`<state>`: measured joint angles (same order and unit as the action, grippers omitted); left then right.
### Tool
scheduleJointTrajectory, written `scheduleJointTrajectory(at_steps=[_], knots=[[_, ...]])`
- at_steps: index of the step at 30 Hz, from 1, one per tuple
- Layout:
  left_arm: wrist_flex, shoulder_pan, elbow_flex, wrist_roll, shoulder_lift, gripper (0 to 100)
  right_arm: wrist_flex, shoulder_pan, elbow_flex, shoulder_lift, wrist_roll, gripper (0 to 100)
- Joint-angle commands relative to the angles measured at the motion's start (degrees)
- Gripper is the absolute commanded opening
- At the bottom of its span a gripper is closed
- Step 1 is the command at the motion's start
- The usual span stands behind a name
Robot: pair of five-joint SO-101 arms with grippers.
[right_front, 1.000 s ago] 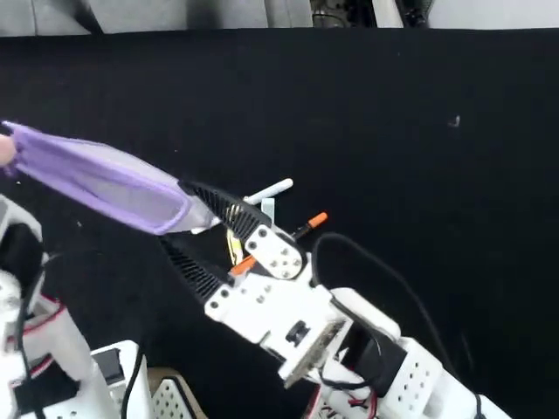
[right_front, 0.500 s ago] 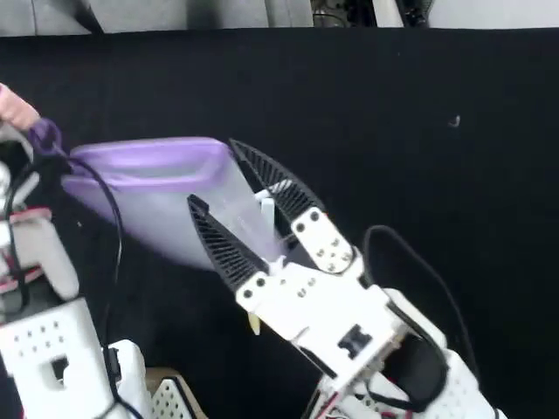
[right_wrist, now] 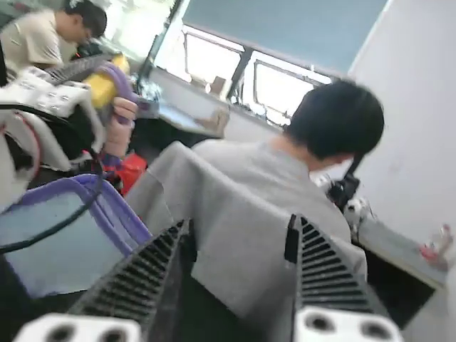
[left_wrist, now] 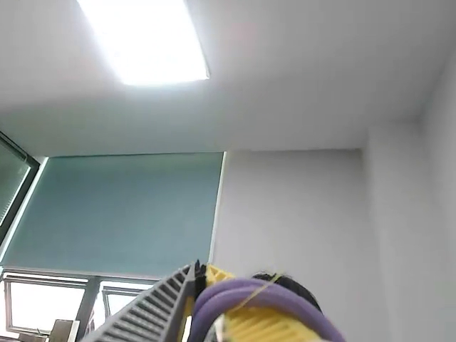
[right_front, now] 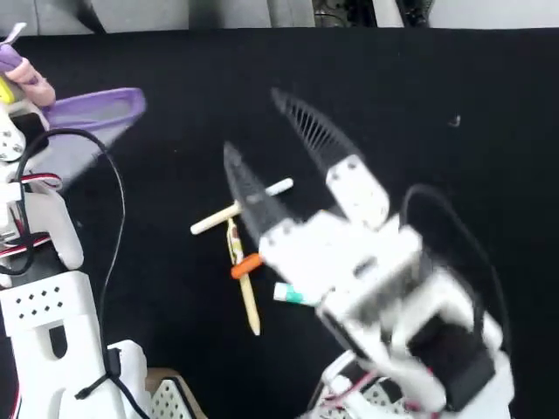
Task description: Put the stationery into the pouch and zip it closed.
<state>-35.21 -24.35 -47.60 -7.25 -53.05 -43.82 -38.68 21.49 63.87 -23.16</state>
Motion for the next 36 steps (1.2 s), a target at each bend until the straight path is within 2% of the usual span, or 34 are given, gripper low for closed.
scheduleJointTrajectory(at_steps=[1,3,6,8,10,14,20,24,29,34,36], knots=[[-0.88,1.19,0.66,-0.53,0.00,3,-11.78,10.37,-21.76,-16.57,9.85,20.1],[-0.88,1.19,0.66,-0.53,0.00,3,-17.85,13.36,-30.20,-23.34,12.04,19.8],[-0.88,1.01,0.66,-0.53,0.09,3,-27.78,15.56,-42.77,-33.10,11.43,19.8],[-0.88,0.75,0.75,-0.53,0.26,3,-34.20,15.91,-50.15,-38.73,8.09,19.8],[-0.88,0.66,1.01,-0.09,0.53,3,-40.62,15.65,-55.52,-43.56,1.05,19.8],[-1.05,-2.24,1.10,-0.44,0.44,3,-50.90,16.00,-59.12,-49.36,-10.99,19.8],[-1.23,-2.95,1.10,-0.44,0.26,3,-52.84,16.70,-58.95,-52.00,-12.22,19.8],[-1.23,-3.03,1.19,-0.18,0.62,3,-54.42,14.86,-54.02,-51.91,-17.85,19.8],[-1.23,-3.03,1.19,-0.26,0.62,3,-53.89,11.08,-40.22,-51.65,-26.20,19.8],[-1.14,-3.03,0.84,-0.09,0.62,3,-49.49,7.21,-23.16,-51.65,-35.78,19.4],[-1.23,-3.03,0.84,-0.09,0.53,3,-46.59,4.92,-15.78,-51.65,-40.62,16.2]])
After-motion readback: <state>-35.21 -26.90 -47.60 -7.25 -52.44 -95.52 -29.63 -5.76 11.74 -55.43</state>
